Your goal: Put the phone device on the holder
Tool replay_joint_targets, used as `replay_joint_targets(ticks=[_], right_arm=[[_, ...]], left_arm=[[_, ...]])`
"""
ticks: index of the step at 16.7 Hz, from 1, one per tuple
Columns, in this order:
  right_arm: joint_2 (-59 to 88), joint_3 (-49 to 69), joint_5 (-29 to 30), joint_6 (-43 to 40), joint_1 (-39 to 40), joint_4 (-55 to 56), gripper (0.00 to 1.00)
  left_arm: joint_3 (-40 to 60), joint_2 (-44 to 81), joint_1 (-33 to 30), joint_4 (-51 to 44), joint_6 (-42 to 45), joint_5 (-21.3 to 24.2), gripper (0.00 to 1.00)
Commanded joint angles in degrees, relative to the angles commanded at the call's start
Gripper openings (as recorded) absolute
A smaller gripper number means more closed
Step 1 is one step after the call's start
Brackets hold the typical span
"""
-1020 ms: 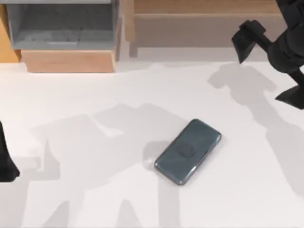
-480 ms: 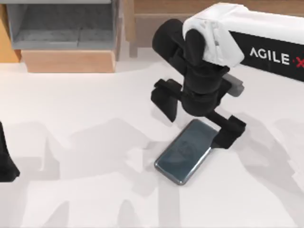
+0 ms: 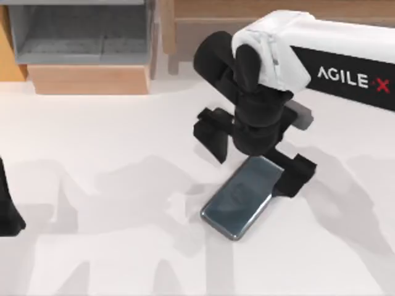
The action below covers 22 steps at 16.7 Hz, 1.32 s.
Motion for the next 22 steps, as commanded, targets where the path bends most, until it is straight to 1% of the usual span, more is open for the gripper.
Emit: replay_joint_targets(ticks=[7, 12, 22], right_arm=[[5.1, -8.0, 0.1, 0.0, -0.1, 13.5, 1.0], [5.5, -8.6, 0.1, 0.0, -0.1, 14.3, 1.0], [5.5, -8.6, 0.1, 0.0, -0.1, 14.3, 0.25]], left_arm=[[0.0, 0.0, 0.0, 0.0, 0.0, 0.0, 1.0], [0.0, 0.0, 0.0, 0.0, 0.0, 0.0, 1.0], [0.0, 0.0, 0.0, 0.0, 0.0, 0.0, 1.0]])
